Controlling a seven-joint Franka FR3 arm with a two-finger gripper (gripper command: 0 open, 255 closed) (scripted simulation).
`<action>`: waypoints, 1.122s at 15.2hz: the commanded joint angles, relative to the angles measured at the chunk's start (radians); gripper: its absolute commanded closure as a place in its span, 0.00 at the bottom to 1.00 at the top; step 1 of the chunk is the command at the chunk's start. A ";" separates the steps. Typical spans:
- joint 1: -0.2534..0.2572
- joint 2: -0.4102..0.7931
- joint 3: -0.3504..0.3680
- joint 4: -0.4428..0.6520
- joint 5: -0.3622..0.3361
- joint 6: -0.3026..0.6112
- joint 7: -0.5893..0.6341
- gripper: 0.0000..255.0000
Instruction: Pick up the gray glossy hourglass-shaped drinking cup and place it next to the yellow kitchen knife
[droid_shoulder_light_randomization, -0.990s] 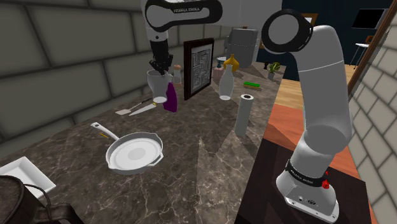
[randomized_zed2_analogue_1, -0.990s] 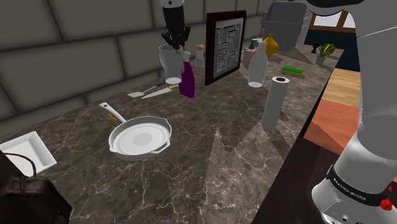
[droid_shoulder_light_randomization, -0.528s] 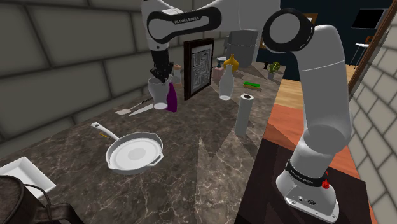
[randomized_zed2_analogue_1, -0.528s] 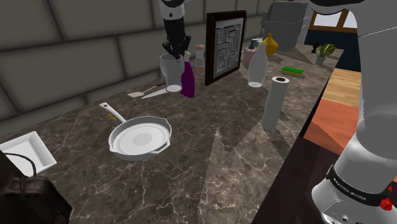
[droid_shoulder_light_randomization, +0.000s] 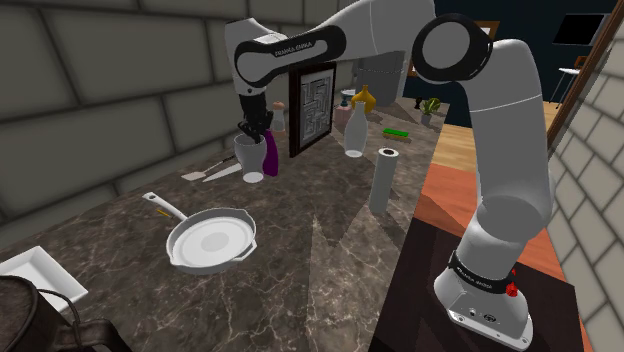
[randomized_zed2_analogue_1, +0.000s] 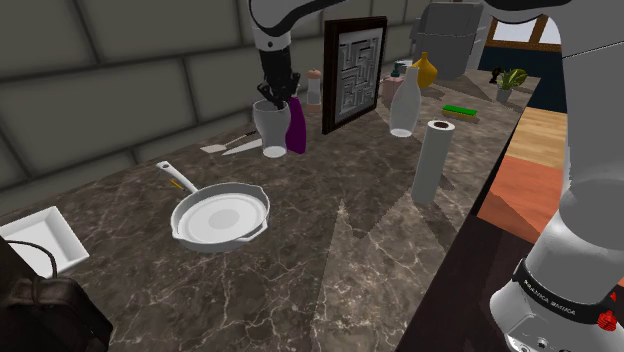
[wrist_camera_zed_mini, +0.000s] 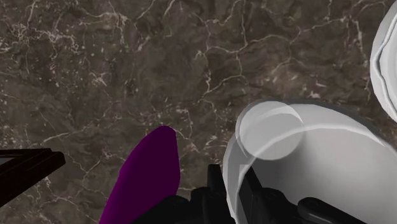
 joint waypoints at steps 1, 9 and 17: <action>-0.002 0.004 -0.001 -0.018 -0.003 0.023 0.005 1.00; -0.005 0.027 -0.009 -0.091 -0.019 0.115 0.027 1.00; -0.005 0.030 -0.010 -0.097 -0.021 0.124 0.029 1.00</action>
